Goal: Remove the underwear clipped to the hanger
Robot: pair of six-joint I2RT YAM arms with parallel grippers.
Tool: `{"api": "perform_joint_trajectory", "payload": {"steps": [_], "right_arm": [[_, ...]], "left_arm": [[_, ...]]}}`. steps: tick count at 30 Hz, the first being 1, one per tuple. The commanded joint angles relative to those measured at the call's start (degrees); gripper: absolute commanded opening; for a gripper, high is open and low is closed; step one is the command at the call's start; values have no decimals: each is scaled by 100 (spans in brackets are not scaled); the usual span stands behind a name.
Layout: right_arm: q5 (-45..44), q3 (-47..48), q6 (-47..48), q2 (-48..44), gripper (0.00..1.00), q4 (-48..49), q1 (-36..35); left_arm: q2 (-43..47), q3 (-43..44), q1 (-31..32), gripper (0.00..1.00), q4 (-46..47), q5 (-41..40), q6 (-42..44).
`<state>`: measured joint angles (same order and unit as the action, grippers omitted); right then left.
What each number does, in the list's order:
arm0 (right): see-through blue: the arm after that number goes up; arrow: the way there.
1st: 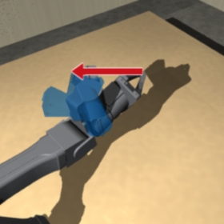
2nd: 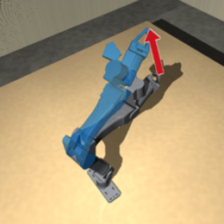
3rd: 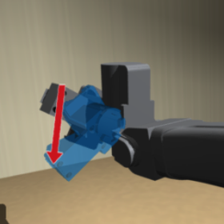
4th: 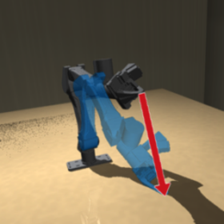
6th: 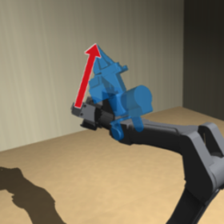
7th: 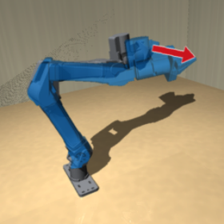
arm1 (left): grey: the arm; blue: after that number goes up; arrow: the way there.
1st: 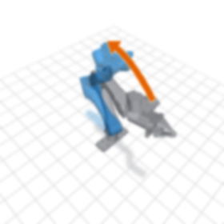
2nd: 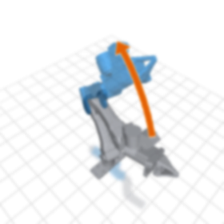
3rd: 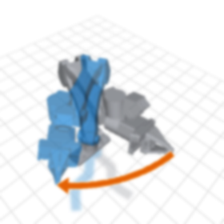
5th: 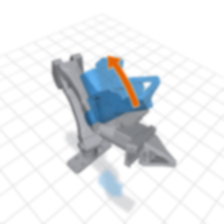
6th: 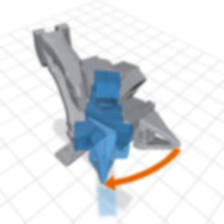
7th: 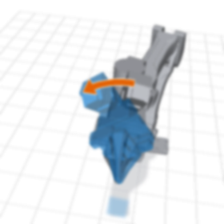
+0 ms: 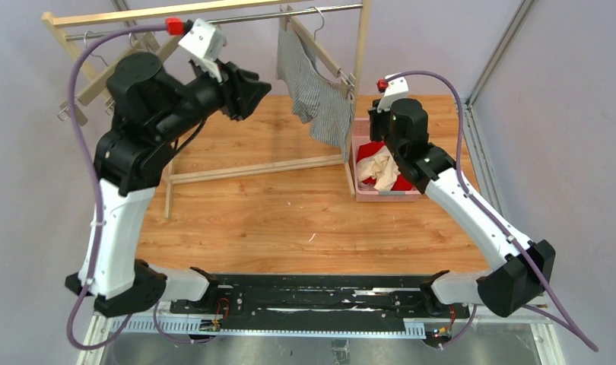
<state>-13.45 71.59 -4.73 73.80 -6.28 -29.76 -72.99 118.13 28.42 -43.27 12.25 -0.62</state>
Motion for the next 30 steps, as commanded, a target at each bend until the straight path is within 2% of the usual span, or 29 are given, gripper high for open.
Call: {"api": "perform_joint_trajectory", "payload": {"steps": [1,5,9,15,23,30], "right_arm": [[-47,457,-44,287,1,563,-72],[154,517,-57,473,1,833,-325],[-123,549,292,558,0,979,-937],[-483,450,667,551,1,1034,-1475],[-716,364,815,422,1,1001,-1533],[-730,186,818,371,1,1017,-1538]], "left_arm": [[-561,585,80,49,326,-255,68],[-1107,1013,75,51,628,-314,-156],[-1716,1617,75,51,535,-361,-281],[-1933,1499,75,60,758,-666,-346],[-2211,1602,75,68,938,-1418,-183],[-2601,1733,77,66,1243,-1132,-86]]}}
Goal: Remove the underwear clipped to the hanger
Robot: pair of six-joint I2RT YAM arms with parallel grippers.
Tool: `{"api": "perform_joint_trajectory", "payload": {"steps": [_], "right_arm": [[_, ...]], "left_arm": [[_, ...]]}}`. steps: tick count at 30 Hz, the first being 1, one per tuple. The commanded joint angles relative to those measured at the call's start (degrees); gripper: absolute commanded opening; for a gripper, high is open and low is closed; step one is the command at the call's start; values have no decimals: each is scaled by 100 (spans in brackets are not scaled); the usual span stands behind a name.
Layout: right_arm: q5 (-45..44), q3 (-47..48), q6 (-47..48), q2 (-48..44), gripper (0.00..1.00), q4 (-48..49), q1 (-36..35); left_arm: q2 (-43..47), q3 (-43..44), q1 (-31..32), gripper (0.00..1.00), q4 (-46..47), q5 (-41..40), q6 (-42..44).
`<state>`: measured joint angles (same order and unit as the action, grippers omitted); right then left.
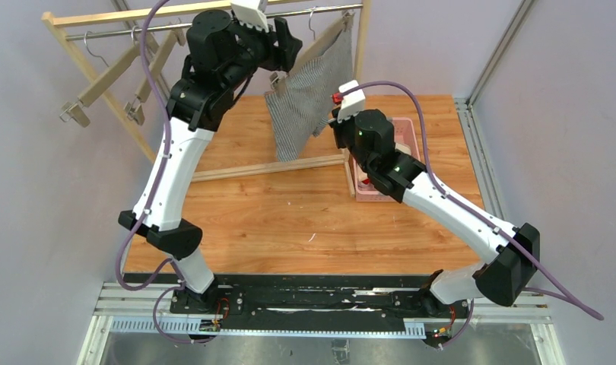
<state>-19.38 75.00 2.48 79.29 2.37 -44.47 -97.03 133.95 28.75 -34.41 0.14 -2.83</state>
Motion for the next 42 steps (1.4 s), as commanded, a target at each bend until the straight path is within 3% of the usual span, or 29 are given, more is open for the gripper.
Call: {"api": "perform_joint_trajectory", "payload": {"steps": [1,6,22,31,35,38,41,42], "right_arm": [[-118,-180,95,-195,0,159,-67],[-107,-314,115,-288,1,188,-69],[-126,-557,147,-432,1,329,-70],[-144,-635,164,-533,1,371,-62],[-128,-644,174,-566,1,385,-67],[-133,-669,174,-587,1,402,-63],[-137,-704,174,-605,1,396,-70],[-132,-716,169,-603,1,396,-70]], "left_arm": [[-269,188,45,66,353,75,206],[-736,758,34,66,-86,93,497],[-668,425,34,60,-175,-4,718],[-667,323,36,45,-340,147,703],[-585,123,34,44,-321,157,705],[-592,71,36,35,-310,190,681],[-635,79,34,3,-301,191,634],[-641,79,35,0,-283,193,620]]}}
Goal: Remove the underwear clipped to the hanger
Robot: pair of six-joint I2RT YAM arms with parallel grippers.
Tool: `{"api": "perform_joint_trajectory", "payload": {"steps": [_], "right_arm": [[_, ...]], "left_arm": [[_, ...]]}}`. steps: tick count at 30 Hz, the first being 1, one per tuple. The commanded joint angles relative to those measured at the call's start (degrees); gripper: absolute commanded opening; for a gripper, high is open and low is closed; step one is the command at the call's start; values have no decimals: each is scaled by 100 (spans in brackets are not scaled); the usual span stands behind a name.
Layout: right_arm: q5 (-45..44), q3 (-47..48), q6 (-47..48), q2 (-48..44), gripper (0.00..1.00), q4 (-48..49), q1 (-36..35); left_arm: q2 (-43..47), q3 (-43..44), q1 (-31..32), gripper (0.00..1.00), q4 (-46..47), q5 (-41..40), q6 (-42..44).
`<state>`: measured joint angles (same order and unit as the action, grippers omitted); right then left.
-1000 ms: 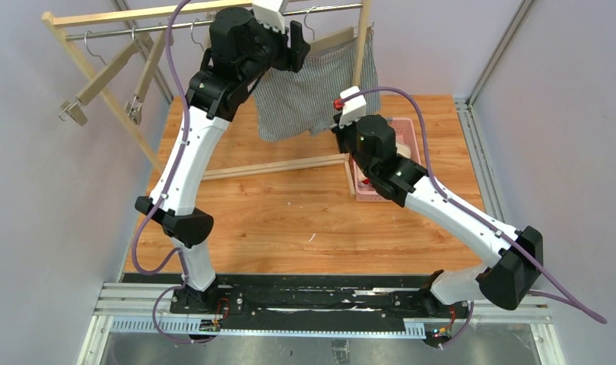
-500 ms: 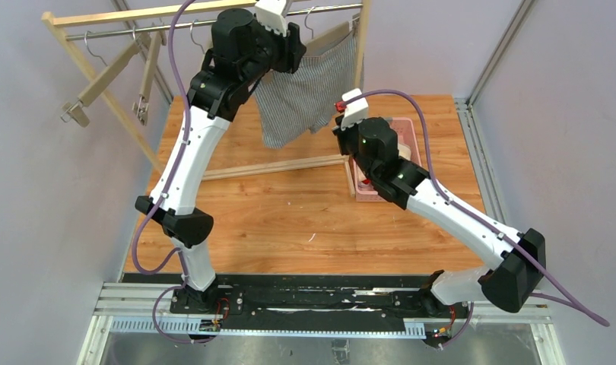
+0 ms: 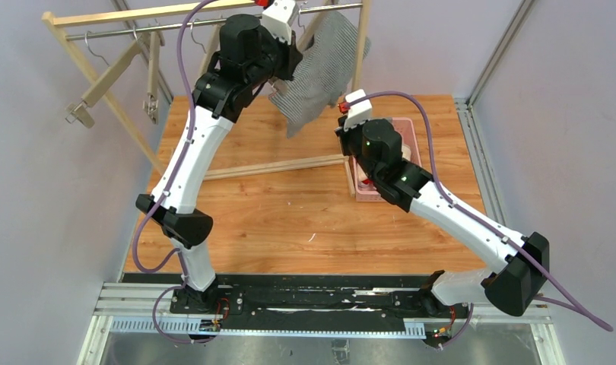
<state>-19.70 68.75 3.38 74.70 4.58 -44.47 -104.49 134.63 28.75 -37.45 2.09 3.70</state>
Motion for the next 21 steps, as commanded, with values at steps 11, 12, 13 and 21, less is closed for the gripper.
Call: {"api": "perform_joint_trajectory", "payload": {"steps": [11,12,13,21], "right_arm": [[-130,-207,136,-107,0,142,-63],[-126,-212,137,-99,1,148,-64],[-129,-225,143,-92,1,147,-68],[-130,-289,129,10,1,141,-69]], "left_arm": [[323,-136,34,0,615,-77,-62],[350,-101,34,0,650,-103,-39],[375,-75,38,0,678,-133,-3],[856,-674,34,0,1069,-327,78]]}}
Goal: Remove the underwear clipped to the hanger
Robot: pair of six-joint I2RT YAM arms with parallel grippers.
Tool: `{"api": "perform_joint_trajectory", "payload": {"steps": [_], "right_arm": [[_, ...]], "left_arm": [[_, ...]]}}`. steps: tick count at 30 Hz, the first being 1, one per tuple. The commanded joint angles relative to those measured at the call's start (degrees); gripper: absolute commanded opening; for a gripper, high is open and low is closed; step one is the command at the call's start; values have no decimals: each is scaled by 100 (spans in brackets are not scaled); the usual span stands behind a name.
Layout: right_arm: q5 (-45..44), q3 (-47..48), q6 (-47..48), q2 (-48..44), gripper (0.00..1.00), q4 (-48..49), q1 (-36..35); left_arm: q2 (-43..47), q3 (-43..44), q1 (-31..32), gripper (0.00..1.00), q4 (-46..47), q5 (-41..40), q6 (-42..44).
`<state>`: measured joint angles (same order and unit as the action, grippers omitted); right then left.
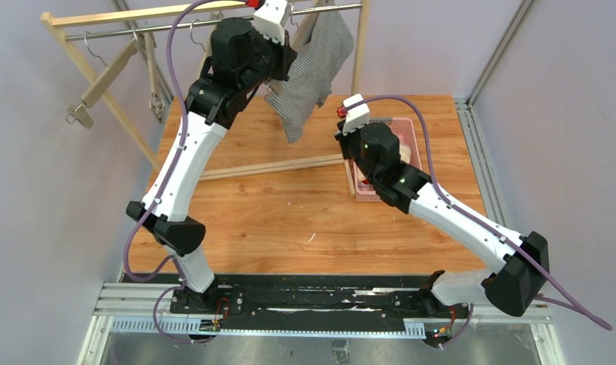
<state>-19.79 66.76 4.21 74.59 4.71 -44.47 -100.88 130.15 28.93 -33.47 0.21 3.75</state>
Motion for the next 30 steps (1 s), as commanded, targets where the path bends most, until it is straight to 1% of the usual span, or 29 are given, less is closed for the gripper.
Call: {"api": "perform_joint_trajectory", "payload": {"steps": [1,6,11,16,22,25,30], "right_arm": [[-126,-102,45,19,1,133,-66],[-139,-123,40,21,1,135,-63],[-81,-106,11,59,1,111,-67],[-86,-139,-38,65,1,94,-67],[-51,-174,-84,60,1,70,-68],[-51,-204,-108,64,1,57,-67],[-50,-216,-139,76,1,48,-70]], "left_arm": [[559,-312,16,0,689,-154,80],[837,-729,16,0,754,-193,91],[1249,-1452,16,0,1225,-254,105],[1416,-1669,16,0,1153,-246,149],[1911,-2365,18,0,1386,-356,204],[2146,-2700,17,0,1336,-372,262],[2461,-3073,16,0,984,-303,355]]}}
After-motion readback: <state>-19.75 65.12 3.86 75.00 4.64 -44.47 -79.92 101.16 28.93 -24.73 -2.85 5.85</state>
